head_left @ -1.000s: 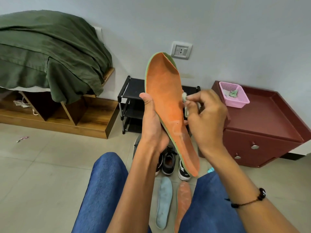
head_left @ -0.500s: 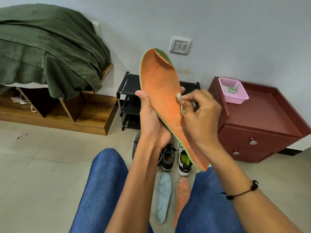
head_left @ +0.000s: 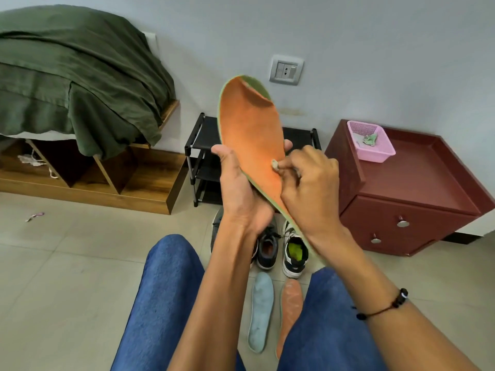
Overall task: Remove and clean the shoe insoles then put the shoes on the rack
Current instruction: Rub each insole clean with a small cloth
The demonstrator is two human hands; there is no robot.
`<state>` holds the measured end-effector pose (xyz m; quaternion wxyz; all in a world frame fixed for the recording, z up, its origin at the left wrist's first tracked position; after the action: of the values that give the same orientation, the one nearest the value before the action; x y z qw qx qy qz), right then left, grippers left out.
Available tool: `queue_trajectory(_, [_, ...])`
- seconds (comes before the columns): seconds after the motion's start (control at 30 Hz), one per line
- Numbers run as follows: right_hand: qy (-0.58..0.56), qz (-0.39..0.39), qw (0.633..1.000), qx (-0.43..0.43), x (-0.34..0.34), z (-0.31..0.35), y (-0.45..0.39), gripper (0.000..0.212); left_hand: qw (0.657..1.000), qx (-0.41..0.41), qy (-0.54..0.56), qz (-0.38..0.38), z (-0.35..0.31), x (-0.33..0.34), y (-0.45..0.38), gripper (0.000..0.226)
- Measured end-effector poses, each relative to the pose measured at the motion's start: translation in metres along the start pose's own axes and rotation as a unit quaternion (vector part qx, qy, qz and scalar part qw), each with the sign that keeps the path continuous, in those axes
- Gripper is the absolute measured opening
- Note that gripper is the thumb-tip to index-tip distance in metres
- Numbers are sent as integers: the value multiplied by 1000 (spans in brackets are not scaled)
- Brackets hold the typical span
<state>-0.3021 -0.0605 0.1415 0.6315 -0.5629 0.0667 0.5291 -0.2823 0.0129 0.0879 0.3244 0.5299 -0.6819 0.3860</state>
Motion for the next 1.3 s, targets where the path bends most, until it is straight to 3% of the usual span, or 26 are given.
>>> queue_trajectory(0.17, [-127, -62, 988, 54, -26, -3, 5, 6, 1000, -10, -23, 5, -3, 1, -3, 100])
queue_trajectory(0.27, [-189, -10, 982, 26, -13, 23, 8, 7, 999, -27, -23, 2, 2, 0, 0, 104])
queue_trajectory(0.37, [-146, 31, 989, -11, 3, 36, 14, 6, 999, -31, -31, 21, 5, -2, 2, 109])
queue_trajectory(0.53, [-46, 7, 999, -27, 3, 25, 5, 12, 999, -8, -11, 32, 1, -1, -1, 104])
queue_trajectory(0.73, [-80, 2, 994, 81, 3, -10, -3, 6, 1000, 11, 17, 20, -5, 0, -3, 98])
queue_trajectory(0.83, [-88, -42, 987, 125, 2, -17, -3, 7, 1000, 12, 13, 14, -5, 0, -1, 91])
queue_trajectory(0.97, [-132, -99, 970, 181, -3, -25, -2, 6, 1000, -1, -26, 10, 3, 0, 2, 75])
queue_trajectory(1.13, [-194, -98, 949, 229, -3, -25, 6, 10, 1000, 5, -10, -1, 3, -2, 2, 83])
queue_trajectory(1.3, [-329, -160, 866, 341, 7, -40, 8, 20, 997, -9, -73, -14, 11, 3, 4, 65])
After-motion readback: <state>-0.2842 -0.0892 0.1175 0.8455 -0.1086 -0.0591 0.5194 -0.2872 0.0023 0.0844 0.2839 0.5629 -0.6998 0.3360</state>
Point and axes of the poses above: each hand's wrist, its own y-axis away from the middle knuckle, its own x-axis out of the palm, z = x × y, the point moved 7 cm from there along -y, towards the middle knuckle, and after that the axes turned 8 degrees about z, right-handed, at the moved point
